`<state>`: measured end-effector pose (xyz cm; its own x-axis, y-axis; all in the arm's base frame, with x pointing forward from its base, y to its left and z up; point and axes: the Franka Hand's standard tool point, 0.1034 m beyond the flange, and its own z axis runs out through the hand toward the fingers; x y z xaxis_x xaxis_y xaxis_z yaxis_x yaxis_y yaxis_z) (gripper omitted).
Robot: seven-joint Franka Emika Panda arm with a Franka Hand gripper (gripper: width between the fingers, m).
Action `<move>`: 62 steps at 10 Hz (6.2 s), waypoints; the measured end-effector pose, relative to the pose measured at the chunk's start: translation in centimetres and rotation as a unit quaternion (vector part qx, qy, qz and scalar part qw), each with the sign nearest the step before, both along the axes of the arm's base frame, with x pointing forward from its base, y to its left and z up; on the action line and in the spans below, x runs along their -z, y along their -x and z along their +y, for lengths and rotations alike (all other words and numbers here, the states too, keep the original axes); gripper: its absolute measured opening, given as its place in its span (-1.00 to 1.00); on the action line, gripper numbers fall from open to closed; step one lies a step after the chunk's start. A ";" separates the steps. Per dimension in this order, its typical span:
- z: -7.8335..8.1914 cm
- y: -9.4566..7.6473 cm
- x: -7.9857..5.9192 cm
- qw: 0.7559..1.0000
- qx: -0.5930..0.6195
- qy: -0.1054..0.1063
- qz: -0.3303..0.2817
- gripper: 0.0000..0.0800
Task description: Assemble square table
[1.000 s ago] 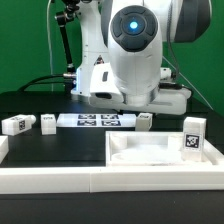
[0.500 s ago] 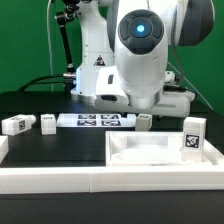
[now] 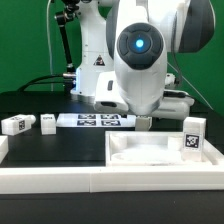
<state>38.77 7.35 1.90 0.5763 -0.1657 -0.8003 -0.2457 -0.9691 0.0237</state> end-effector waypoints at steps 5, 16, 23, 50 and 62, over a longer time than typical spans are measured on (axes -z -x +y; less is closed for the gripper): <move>0.3 0.1 0.9 1.000 -0.003 0.003 -0.016 0.62; 0.1 1.1 1.6 1.000 -0.002 0.007 -0.018 -0.28; -3.0 -3.0 -2.5 0.998 -0.008 -0.018 -0.060 -0.27; -7.7 -15.7 -10.5 0.779 -0.081 0.085 -0.616 -0.27; -8.1 -23.3 -10.1 0.748 -0.112 0.090 -0.648 -0.27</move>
Offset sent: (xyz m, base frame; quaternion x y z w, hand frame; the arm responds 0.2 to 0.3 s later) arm -0.0065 0.0045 -0.0041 0.0005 0.0123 0.0012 0.9999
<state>62.08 -0.79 12.01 0.8776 0.0128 0.4793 -0.0081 -0.9991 0.0415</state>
